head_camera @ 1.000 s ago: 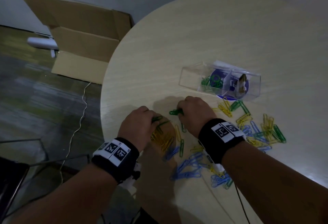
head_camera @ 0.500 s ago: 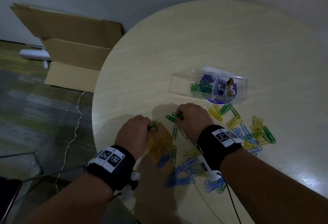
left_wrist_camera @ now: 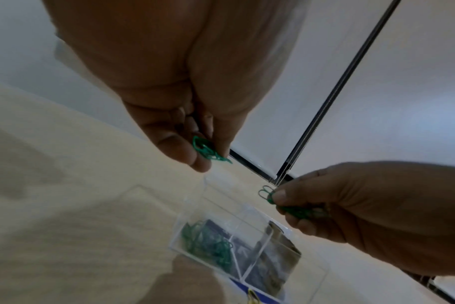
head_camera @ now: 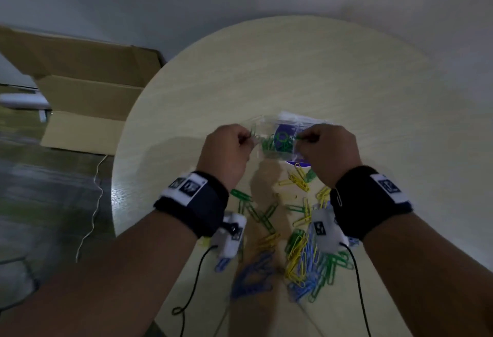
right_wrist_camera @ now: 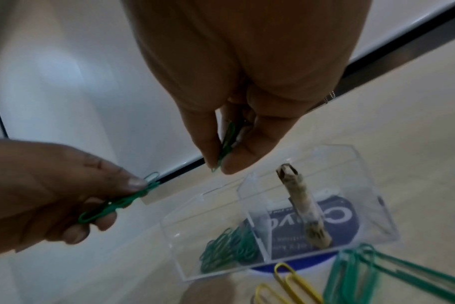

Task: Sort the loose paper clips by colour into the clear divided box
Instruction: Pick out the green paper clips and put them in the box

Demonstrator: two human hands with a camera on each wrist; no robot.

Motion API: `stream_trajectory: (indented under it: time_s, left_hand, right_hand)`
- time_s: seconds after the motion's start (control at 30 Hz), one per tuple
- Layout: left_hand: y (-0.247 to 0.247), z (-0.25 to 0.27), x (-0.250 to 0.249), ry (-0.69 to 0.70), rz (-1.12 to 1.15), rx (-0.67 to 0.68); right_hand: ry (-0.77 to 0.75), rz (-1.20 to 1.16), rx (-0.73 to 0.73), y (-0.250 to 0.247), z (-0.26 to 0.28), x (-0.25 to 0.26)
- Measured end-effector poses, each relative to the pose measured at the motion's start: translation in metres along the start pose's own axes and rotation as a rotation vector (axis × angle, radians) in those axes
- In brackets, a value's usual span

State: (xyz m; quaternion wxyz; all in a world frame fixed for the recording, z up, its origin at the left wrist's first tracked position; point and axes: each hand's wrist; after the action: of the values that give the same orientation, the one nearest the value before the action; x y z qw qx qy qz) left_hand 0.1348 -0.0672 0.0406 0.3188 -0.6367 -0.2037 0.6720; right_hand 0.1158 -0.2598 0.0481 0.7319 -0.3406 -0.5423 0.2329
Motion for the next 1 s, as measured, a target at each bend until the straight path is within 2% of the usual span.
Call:
stream_trajectory:
  time_s: [0.2, 0.33, 0.4, 0.47, 0.5, 0.57, 0.63, 0.7, 0.83, 0.93, 1.0]
  left_hand:
    - [0.032, -0.032, -0.003, 0.002, 0.01, -0.003]
    - [0.023, -0.012, 0.006, 0.033, 0.083, -0.056]
    - [0.013, 0.008, 0.015, 0.103, 0.005, -0.061]
    - [0.009, 0.036, 0.029, 0.204, -0.134, 0.0]
    - [0.012, 0.051, 0.039, 0.249, -0.2, 0.076]
    - [0.023, 0.08, 0.058, 0.311, -0.37, 0.25]
    - [0.034, 0.102, 0.074, 0.358, -0.503, 0.348]
    - [0.035, 0.112, 0.085, 0.371, -0.536, 0.366]
    - [0.028, 0.107, 0.095, 0.287, -0.448, 0.366]
    - [0.031, 0.092, 0.091, 0.262, -0.334, 0.359]
    - [0.027, 0.082, 0.089, 0.252, -0.246, 0.282]
  right_hand:
    - [-0.01, 0.061, 0.049, 0.007, -0.017, 0.005]
    - [-0.088, 0.104, -0.039, 0.002, 0.007, -0.004]
    - [-0.091, 0.046, -0.047, 0.002, 0.028, -0.016]
    - [-0.13, 0.086, 0.016, 0.009, 0.049, -0.032]
    - [-0.159, 0.189, 0.067, 0.014, 0.058, -0.042]
    - [-0.2, 0.436, 0.222, 0.029, 0.075, -0.055]
    - [-0.225, 0.557, 0.394, 0.043, 0.091, -0.062]
    - [-0.265, 0.563, 0.483, 0.052, 0.106, -0.066]
    - [-0.415, 0.514, 0.537, 0.049, 0.126, -0.068]
    - [-0.492, 0.391, 0.472, 0.04, 0.124, -0.082]
    - [-0.435, 0.264, 0.282, 0.036, 0.109, -0.09]
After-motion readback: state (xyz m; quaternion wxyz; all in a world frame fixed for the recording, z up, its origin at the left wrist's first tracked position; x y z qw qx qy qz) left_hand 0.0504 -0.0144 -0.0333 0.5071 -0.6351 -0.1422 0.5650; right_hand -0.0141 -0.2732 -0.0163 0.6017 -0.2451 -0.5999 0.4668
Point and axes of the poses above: each hand's wrist, its own z-axis away from the middle knuckle, its own y-axis out of the palm, x = y × z, and after that the axes turned 1 degree about x, right-handed
